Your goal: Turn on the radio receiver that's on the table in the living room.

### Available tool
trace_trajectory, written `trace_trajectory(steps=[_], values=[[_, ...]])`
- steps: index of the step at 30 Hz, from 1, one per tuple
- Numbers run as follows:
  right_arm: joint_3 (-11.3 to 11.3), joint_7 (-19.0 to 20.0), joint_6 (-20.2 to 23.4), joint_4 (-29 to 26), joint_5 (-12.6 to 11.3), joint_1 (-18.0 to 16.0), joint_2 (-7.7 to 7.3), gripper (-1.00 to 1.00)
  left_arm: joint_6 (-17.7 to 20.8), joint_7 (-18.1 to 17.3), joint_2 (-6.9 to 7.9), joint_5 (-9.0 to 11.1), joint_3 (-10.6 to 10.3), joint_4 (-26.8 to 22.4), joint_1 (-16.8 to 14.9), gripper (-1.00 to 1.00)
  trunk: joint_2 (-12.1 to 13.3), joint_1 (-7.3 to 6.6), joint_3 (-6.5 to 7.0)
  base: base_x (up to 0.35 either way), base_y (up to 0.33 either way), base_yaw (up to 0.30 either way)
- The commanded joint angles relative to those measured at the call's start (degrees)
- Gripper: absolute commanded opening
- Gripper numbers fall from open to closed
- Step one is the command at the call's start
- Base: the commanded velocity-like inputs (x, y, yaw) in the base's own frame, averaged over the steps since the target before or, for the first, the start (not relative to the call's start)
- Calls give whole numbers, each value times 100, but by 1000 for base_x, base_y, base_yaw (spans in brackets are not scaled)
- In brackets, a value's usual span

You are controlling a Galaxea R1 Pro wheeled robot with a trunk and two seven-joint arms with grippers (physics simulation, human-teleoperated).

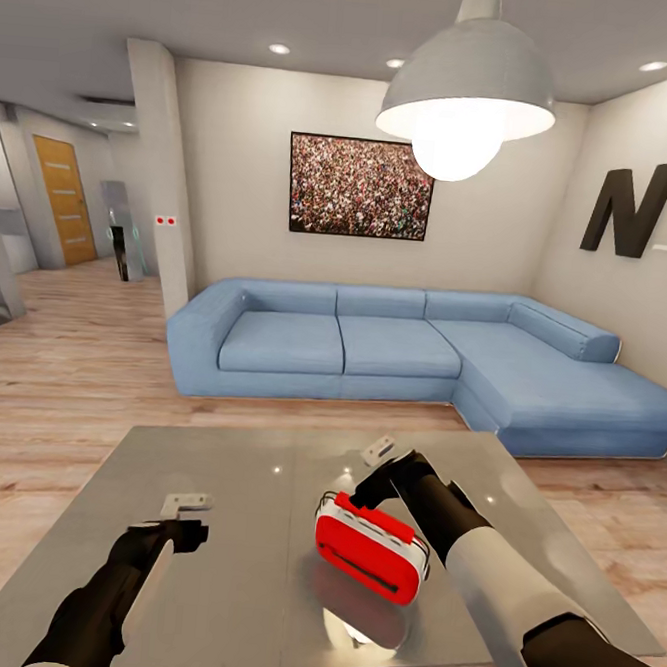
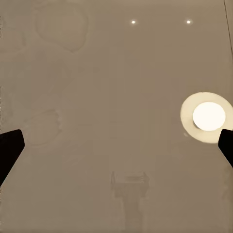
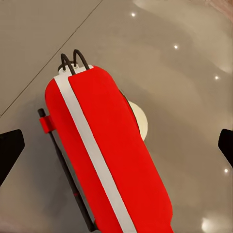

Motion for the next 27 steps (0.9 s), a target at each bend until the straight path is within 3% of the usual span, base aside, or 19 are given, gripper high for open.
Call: trace_trajectory(steps=[1,8,27], values=[[0,0,0,0,0,1,0,100,-2,5,3,-2,0,8,0,100,0,0,0,181,-19,0],[0,1,4,0,0,-2,0,100,-2,11,6,-6,0,16,0,100,0,0,0,134,-31,0],[2,0,8,19,29,-1,-9,100,-3,15,6,-12,0,23,0,100,0,0,0,2,0,0]])
